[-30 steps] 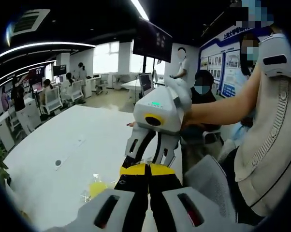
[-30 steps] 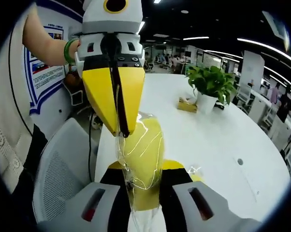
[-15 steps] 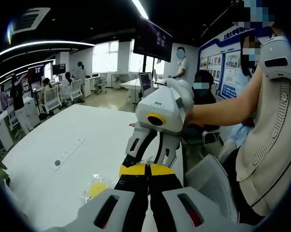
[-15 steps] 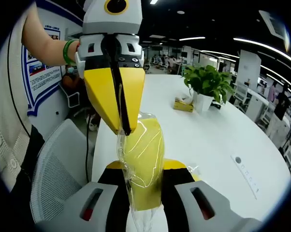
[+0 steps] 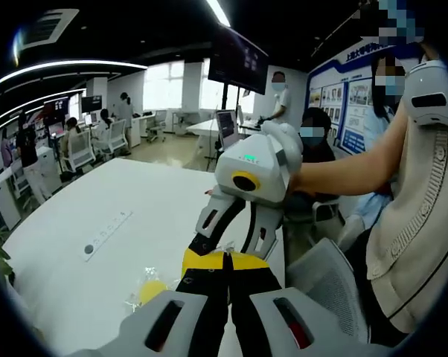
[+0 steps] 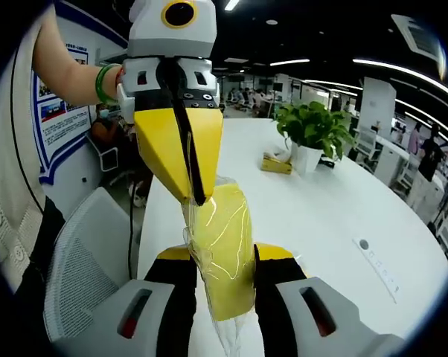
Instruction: Compare the silicone blocks by pressing each to a similar depth, holding the contact briefly, and releasing to observe deformation and rebound differences across the visible hardness samples.
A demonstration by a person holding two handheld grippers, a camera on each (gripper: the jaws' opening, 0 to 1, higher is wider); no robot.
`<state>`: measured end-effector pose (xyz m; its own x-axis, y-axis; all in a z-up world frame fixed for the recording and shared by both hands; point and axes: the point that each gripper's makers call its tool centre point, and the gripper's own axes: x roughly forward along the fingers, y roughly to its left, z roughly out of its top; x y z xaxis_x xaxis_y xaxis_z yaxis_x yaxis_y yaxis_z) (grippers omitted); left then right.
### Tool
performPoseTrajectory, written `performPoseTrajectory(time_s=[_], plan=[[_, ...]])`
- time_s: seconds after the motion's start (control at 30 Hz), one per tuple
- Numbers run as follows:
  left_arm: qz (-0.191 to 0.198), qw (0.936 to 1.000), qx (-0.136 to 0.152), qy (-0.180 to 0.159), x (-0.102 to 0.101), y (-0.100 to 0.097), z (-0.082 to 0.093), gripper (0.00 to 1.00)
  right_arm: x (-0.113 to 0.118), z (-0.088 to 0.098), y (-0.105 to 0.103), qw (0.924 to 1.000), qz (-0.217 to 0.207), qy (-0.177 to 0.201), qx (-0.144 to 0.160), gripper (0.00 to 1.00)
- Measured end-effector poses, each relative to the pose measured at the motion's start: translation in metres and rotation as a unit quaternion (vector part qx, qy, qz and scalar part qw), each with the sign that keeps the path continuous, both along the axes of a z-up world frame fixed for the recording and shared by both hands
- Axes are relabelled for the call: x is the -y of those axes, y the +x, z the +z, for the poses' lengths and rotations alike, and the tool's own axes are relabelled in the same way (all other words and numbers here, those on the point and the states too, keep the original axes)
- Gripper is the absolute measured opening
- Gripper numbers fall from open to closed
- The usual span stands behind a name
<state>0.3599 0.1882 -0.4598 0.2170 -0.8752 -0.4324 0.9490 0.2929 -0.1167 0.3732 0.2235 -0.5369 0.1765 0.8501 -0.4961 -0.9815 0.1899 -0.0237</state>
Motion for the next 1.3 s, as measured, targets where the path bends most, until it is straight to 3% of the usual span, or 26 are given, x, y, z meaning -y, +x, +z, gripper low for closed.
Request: performPoseTrajectory(time_s=[0.6, 1.3], plan=[[0.020, 0.9997, -0.015, -0.005, -0.002, 0.010, -0.002, 0.00, 0.000, 0.002, 0.006, 0.9995, -0.019, 0.026, 0.000, 0.38], [0.049, 0.9983, -0.025, -0.018, -0.004, 0.018, 0.002, 0.00, 0.008, 0.009, 0.018, 0.9952, -0.071, 0.067, 0.007, 0.57]])
